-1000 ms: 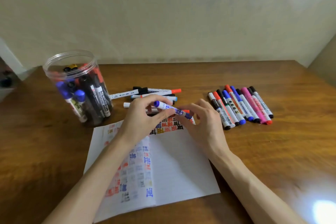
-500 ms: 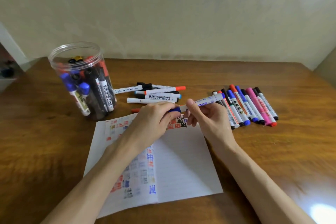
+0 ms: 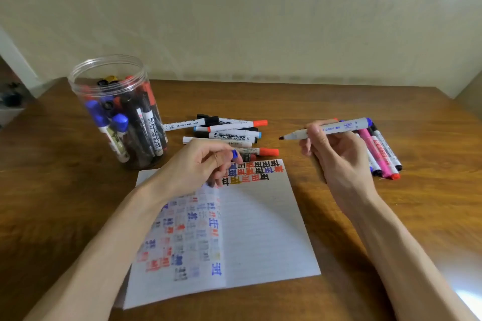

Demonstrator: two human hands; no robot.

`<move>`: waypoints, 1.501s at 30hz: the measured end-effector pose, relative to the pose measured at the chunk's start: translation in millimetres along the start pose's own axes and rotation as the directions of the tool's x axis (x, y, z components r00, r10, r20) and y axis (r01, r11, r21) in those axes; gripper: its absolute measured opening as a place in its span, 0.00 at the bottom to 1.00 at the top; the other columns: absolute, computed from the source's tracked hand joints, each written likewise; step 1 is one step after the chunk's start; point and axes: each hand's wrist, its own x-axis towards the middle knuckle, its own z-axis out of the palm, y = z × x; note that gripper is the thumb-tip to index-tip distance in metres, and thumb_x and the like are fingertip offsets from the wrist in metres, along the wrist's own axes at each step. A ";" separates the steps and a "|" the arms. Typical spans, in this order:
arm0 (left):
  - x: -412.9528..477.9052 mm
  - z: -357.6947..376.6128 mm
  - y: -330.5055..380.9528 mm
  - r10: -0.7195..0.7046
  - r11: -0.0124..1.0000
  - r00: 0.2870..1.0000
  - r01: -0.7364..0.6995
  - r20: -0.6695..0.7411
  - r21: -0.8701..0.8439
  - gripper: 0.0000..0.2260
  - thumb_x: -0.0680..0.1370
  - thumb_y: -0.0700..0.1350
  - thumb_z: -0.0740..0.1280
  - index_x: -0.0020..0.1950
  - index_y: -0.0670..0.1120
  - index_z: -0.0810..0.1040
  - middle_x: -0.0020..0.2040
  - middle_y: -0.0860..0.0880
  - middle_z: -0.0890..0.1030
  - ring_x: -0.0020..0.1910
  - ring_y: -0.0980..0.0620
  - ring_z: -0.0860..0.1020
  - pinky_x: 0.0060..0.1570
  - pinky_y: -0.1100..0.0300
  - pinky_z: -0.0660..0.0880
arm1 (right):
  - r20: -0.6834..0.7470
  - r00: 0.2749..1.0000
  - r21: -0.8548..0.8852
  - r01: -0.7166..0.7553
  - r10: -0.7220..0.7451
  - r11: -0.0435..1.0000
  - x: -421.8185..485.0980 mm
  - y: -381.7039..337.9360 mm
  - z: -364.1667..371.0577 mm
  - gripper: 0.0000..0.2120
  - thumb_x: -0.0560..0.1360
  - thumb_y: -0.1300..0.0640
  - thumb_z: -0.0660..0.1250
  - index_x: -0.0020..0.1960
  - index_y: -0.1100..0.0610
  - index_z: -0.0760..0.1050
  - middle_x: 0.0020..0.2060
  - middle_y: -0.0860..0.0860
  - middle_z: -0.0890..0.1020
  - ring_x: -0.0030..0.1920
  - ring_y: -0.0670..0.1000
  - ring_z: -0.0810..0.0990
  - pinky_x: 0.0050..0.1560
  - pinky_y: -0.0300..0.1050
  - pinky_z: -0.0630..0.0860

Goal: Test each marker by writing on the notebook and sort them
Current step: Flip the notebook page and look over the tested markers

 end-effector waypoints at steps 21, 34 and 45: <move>4.4 17.8 -13.1 0.011 0.946 0.984 0.046 -0.175 0.322 0.08 0.84 0.52 0.64 0.55 0.55 0.83 0.40 0.58 0.83 0.40 0.62 0.80 0.37 0.65 0.73 | -0.059 0.989 -0.394 -0.150 0.137 0.907 -4.1 30.1 19.2 0.06 0.77 0.60 0.74 0.42 0.53 0.82 0.37 0.43 0.87 0.42 0.43 0.87 0.44 0.40 0.84; 5.5 17.4 -15.4 0.039 0.939 0.985 0.022 -0.169 0.344 0.08 0.83 0.54 0.65 0.56 0.55 0.82 0.42 0.58 0.83 0.42 0.63 0.80 0.37 0.69 0.72 | -0.028 0.997 -0.427 -0.082 0.077 0.900 -6.1 35.4 20.3 0.05 0.76 0.59 0.74 0.41 0.54 0.81 0.37 0.49 0.87 0.39 0.50 0.86 0.43 0.58 0.83; 5.1 17.1 -14.9 0.034 0.936 0.986 0.026 -0.165 0.351 0.10 0.83 0.55 0.65 0.60 0.54 0.82 0.46 0.60 0.84 0.47 0.65 0.81 0.43 0.66 0.78 | -0.031 0.995 -0.399 -0.101 0.096 0.911 -5.4 33.5 18.3 0.06 0.77 0.60 0.73 0.42 0.55 0.81 0.38 0.47 0.88 0.41 0.48 0.87 0.45 0.51 0.85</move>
